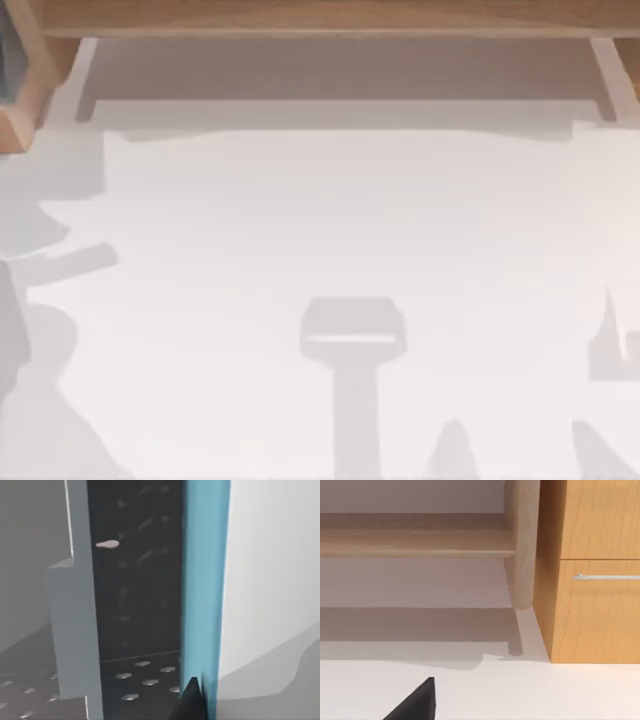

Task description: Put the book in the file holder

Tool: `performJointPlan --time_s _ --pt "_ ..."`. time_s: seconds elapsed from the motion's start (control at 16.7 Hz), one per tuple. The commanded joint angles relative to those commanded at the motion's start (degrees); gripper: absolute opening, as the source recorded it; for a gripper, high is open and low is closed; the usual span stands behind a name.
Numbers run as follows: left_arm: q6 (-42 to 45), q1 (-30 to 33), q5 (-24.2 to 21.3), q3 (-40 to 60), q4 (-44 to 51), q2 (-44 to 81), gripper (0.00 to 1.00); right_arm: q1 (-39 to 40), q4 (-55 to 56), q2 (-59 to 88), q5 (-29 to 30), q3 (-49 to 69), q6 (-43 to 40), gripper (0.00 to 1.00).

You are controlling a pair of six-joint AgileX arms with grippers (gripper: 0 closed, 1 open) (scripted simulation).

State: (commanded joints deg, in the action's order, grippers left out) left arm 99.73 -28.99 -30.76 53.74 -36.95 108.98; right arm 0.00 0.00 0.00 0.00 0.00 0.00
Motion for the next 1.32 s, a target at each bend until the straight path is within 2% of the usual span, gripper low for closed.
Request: performJointPlan --time_s 0.78,1.32 --pt "-0.8 2.3 2.1 6.3 0.7 5.2 0.0 0.0 0.0 0.0 0.0 0.0 0.0 1.0" --pt "-0.8 2.3 2.1 6.3 0.7 5.2 0.68 0.0 0.0 0.0 0.0 0.0 0.0 1.0"
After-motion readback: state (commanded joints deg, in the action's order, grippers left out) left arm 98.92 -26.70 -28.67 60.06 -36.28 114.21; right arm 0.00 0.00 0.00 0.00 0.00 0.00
